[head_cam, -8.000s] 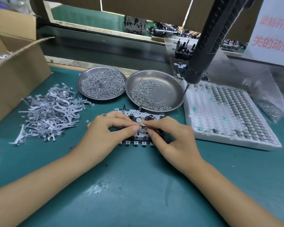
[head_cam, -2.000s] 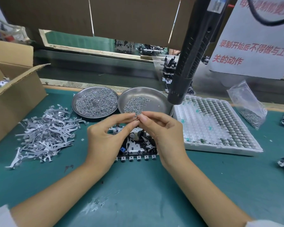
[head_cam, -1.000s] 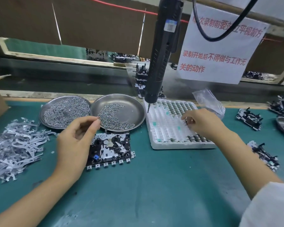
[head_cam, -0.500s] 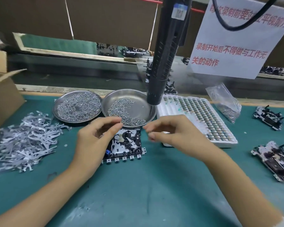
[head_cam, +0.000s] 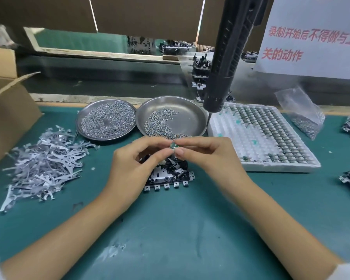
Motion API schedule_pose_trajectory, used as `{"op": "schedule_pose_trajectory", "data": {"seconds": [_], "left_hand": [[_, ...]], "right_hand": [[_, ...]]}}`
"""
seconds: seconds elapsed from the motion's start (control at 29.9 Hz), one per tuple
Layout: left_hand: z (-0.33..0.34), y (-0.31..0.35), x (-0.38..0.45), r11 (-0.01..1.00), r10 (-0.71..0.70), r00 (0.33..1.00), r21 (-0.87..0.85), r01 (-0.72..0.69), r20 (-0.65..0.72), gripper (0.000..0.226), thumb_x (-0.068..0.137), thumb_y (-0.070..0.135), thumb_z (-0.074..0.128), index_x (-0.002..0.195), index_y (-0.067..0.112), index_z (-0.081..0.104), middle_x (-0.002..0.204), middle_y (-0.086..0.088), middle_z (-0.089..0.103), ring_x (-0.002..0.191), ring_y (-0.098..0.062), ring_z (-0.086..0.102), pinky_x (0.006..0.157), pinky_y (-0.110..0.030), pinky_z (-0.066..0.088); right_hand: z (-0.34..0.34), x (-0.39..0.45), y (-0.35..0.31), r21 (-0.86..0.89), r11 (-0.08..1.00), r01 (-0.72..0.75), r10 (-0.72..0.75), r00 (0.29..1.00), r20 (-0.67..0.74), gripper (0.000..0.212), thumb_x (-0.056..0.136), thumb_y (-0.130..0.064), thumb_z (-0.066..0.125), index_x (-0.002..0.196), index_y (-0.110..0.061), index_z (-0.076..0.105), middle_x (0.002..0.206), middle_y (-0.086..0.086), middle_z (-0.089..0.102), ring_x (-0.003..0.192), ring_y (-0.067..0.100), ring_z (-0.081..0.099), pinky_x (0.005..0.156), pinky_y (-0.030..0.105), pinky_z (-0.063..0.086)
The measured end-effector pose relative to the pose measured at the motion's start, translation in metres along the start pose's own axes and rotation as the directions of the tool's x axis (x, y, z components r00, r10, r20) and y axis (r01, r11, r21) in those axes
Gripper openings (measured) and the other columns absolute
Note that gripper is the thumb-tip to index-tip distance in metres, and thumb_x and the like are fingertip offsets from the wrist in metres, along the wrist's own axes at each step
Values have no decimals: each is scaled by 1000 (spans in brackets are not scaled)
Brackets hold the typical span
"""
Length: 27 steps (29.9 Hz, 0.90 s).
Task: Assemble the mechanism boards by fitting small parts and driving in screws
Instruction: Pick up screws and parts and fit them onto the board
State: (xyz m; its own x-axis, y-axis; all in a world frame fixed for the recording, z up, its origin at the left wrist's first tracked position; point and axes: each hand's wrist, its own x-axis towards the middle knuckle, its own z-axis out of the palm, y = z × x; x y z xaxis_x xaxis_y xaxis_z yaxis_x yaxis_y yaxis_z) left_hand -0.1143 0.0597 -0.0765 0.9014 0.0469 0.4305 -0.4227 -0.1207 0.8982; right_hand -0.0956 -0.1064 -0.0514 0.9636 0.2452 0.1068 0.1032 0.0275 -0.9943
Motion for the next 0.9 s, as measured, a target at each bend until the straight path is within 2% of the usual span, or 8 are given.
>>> {"op": "schedule_pose_trajectory", "data": {"seconds": [0.17,0.27,0.4,0.5,0.6,0.7,0.8,0.9], "left_hand": [[0,-1,0,1000,-10,1000,17,10,12,13,76,21,70,89,24,72,86,3,72,77,-8,67,66,-16,52],[0,-2,0,1000,-3,1000,23,2,17,13,76,22,70,89,26,72,87,2,71,78,-10,66,69,-17,51],[-1,-2,2,985,105,994,134,-106,16,14,77,25,71,91,28,70,89,11,66,84,-6,62,76,-16,47],[-2,-1,3,971,143,990,196,-136,-19,27,75,27,71,101,31,66,91,11,61,83,-2,57,80,-13,42],[-3,0,2,961,154,988,234,-146,-17,32,74,28,70,106,27,65,92,5,60,85,-4,56,81,-11,40],[-4,3,2,952,154,988,267,-150,4,33,74,29,70,106,25,65,90,6,61,85,-6,56,83,-13,41],[-7,6,-1,940,159,987,300,-161,31,33,74,28,71,106,25,65,91,11,61,88,-1,57,87,-23,44],[-13,8,-2,912,177,982,362,-191,72,36,73,28,73,108,27,63,94,9,62,91,-8,59,90,-41,46]], "right_hand": [[0,-1,2,10,1000,24,-24,1000,3,20,78,1,72,98,-2,73,90,5,74,85,13,71,73,15,52],[1,-1,4,-43,998,38,-38,999,6,18,81,-4,72,98,-6,73,90,5,75,85,15,71,74,21,55],[2,-1,6,-52,997,62,-62,998,-2,19,80,-4,72,96,-13,73,92,3,75,86,16,71,78,29,58],[3,-2,8,-102,990,100,-99,995,16,18,83,-4,70,95,-16,73,92,4,74,86,16,70,82,35,57],[4,-3,8,-151,977,153,-149,988,38,20,84,-2,69,96,-17,74,93,4,72,83,13,69,80,30,56],[4,-4,8,-181,961,208,-202,978,49,23,82,1,69,97,-17,73,91,0,71,85,8,67,77,20,53],[5,-6,9,-205,947,246,-242,969,46,24,80,2,71,100,-12,72,92,3,70,87,10,67,75,19,53],[7,-9,11,-279,914,296,-289,955,66,21,80,3,71,97,-10,74,91,5,70,84,14,67,75,24,56]]}}
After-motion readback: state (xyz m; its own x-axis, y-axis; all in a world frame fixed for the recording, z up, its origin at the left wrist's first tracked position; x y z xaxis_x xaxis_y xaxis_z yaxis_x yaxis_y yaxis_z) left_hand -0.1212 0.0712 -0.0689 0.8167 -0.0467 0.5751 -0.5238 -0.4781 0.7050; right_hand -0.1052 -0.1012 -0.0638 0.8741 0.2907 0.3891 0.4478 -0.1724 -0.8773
